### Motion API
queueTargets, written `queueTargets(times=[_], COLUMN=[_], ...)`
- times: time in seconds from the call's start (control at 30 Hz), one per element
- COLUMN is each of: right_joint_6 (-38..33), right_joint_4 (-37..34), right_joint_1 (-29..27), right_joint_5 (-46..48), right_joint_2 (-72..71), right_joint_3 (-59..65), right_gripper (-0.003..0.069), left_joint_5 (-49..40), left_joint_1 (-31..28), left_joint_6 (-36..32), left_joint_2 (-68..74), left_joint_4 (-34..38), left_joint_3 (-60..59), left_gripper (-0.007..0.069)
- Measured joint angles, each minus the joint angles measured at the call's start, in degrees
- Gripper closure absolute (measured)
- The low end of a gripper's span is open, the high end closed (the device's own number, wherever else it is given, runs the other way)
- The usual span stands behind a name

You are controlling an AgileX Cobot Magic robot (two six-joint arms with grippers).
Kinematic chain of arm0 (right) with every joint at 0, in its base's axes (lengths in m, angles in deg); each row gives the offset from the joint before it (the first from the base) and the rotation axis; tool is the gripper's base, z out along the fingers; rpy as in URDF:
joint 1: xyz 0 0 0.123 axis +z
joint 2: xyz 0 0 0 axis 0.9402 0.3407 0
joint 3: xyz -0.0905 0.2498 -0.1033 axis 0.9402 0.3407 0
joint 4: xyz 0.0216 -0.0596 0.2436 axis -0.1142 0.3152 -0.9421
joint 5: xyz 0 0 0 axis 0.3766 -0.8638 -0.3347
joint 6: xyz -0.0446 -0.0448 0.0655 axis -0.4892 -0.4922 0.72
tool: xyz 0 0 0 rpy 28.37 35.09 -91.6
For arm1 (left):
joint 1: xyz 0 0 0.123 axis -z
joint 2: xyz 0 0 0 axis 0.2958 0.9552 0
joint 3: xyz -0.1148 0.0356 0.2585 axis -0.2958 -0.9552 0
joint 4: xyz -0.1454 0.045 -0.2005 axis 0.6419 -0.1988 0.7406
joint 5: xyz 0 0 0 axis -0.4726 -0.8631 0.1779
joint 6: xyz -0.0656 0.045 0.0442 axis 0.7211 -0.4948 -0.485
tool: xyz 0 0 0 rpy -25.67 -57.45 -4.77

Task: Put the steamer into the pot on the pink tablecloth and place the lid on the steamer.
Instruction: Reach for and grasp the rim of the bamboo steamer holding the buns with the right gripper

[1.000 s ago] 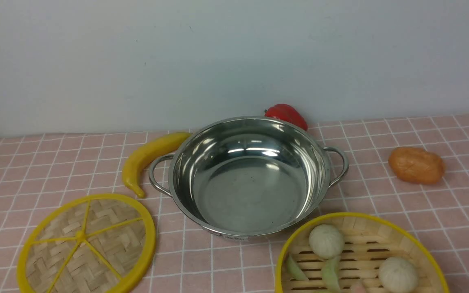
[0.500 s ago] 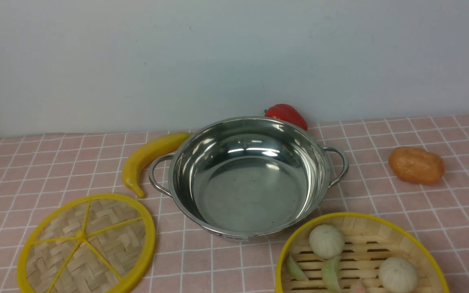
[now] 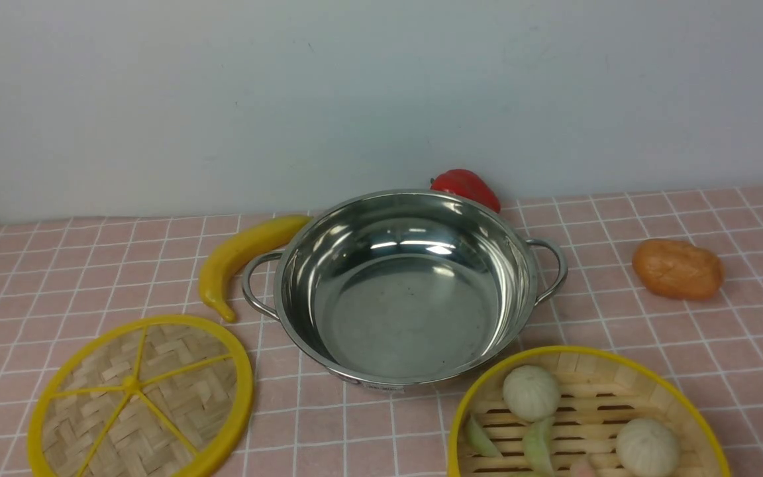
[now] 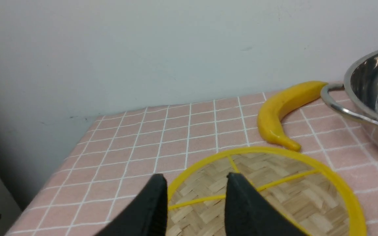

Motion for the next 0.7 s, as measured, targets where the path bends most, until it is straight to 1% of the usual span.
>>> queueTargets(times=[0.03, 0.07, 0.1, 0.13, 0.17, 0.2, 0.23, 0.27, 0.33, 0.43, 0.53, 0.6, 0.63, 0.7], right_joint_6=[1.44, 2.13, 3.09, 3.61, 3.61, 3.93, 4.0, 4.0, 4.23, 4.66, 5.06, 5.4, 5.75, 6.15], right_joint_4=[-4.66, -7.21, -11.14, -13.49, -13.49, -16.38, -17.76, -17.9, -19.02, -19.53, -22.46, -25.05, -26.3, -26.41], right_joint_1=[0.0, 0.0, 0.0, 0.0, 0.0, 0.0, 0.0, 0.0, 0.0, 0.0, 0.0, 0.0, 0.0, 0.0], right_joint_5=[-1.22, -2.12, -3.42, -4.11, -4.24, -5.28, -5.97, -5.97, -6.73, -7.67, -12.61, -17.6, -21.76, -27.11], right_joint_2=[0.0, 0.0, 0.0, 0.0, 0.0, 0.0, 0.0, 0.0, 0.0, 0.0, 0.0, 0.0, -0.02, -0.07], right_joint_3=[0.0, 0.0, 0.0, 0.0, 0.0, 0.0, 0.0, 0.0, 0.0, 0.0, -0.06, -1.08, -2.84, -5.72], right_gripper=[0.0419, 0.0419, 0.0419, 0.0419, 0.0419, 0.0419, 0.0419, 0.0419, 0.0419, 0.0419, 0.0419, 0.0419, 0.0419, 0.0419], left_joint_5=[2.71, 4.21, 6.66, 8.01, 8.32, 10.34, 11.85, 11.85, 13.38, 14.04, 15.47, 19.88, 24.81, 33.25], left_joint_1=[0.0, 0.0, 0.0, 0.0, 0.0, 0.0, 0.0, 0.0, 0.0, 0.0, 0.0, 0.0, 0.0, 0.0], left_joint_6=[4.24, 7.08, 12.23, 15.73, 15.73, 20.12, 23.46, 23.82, 26.18, 26.38, 26.32, 27.62, 29.67, 32.6], left_joint_2=[0.0, 0.0, 0.0, 0.0, 0.0, 0.0, 0.0, 0.0, 0.0, 0.0, 0.0, 0.0, 0.0, 0.0], left_joint_4=[4.79, 8.03, 13.83, 17.85, 17.85, 23.51, 26.86, 27.32, 30.77, 31.82, 32.48, 32.83, 32.77, 31.81], left_joint_3=[0.0, 0.0, 0.0, 0.0, 0.0, 0.0, 0.0, 0.0, 0.0, 0.0, 0.0, -0.04, 0.05, 1.19], left_gripper=[0.0382, 0.0382, 0.0382, 0.0382, 0.0382, 0.0382, 0.0382, 0.0382, 0.0382, 0.0382, 0.0382, 0.0382, 0.0382, 0.0382])
